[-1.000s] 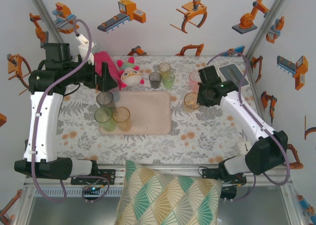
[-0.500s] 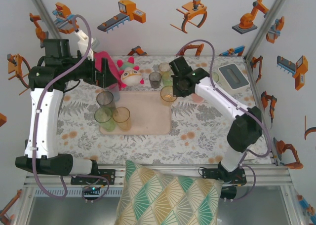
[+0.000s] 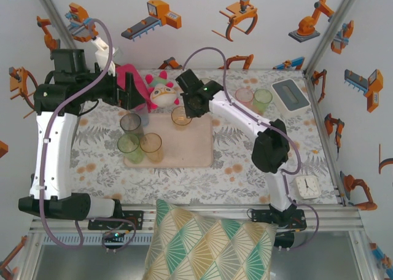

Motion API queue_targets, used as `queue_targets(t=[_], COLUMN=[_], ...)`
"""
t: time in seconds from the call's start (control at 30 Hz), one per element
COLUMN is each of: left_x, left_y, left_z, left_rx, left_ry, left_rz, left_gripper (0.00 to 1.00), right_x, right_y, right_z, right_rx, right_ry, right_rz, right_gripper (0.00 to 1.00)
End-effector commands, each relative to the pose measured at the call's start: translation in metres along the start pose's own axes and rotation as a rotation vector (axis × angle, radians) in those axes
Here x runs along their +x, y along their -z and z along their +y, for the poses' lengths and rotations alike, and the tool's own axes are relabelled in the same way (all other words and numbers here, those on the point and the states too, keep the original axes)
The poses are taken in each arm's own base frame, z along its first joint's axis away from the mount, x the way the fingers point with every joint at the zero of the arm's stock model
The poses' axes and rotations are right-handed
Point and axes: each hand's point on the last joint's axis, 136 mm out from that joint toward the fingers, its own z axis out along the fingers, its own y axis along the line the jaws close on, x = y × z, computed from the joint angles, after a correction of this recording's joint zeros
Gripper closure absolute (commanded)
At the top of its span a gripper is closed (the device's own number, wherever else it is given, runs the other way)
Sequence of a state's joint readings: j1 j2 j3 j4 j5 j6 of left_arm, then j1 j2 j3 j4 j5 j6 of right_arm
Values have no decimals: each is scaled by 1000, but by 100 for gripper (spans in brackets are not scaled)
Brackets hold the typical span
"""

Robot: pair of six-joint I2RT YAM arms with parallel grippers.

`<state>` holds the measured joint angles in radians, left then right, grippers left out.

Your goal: Place the glasses into the tray

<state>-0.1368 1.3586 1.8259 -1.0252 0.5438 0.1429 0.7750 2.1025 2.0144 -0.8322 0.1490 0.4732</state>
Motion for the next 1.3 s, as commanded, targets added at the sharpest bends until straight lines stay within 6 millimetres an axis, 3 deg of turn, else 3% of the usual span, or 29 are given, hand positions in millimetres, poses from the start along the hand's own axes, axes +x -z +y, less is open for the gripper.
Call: queue_targets(t=[0.0,0.4,1.27], left_x=[-6,-8,-9], left_y=[11,15,19], left_z=[-11,-18,-20], left_rx=[22,51,62], left_ry=[-10,3,12], left_rz=[-40,-60,-75], left_gripper=[3,3,3], right_x=[-5,2,16], right_y=[3,-22,-49], right_z=[17,64,98], right_rx=[1,-4,-68], right_ry=[54,145,167], right_rz=[-5,-2,38], right_gripper=[100,100,100])
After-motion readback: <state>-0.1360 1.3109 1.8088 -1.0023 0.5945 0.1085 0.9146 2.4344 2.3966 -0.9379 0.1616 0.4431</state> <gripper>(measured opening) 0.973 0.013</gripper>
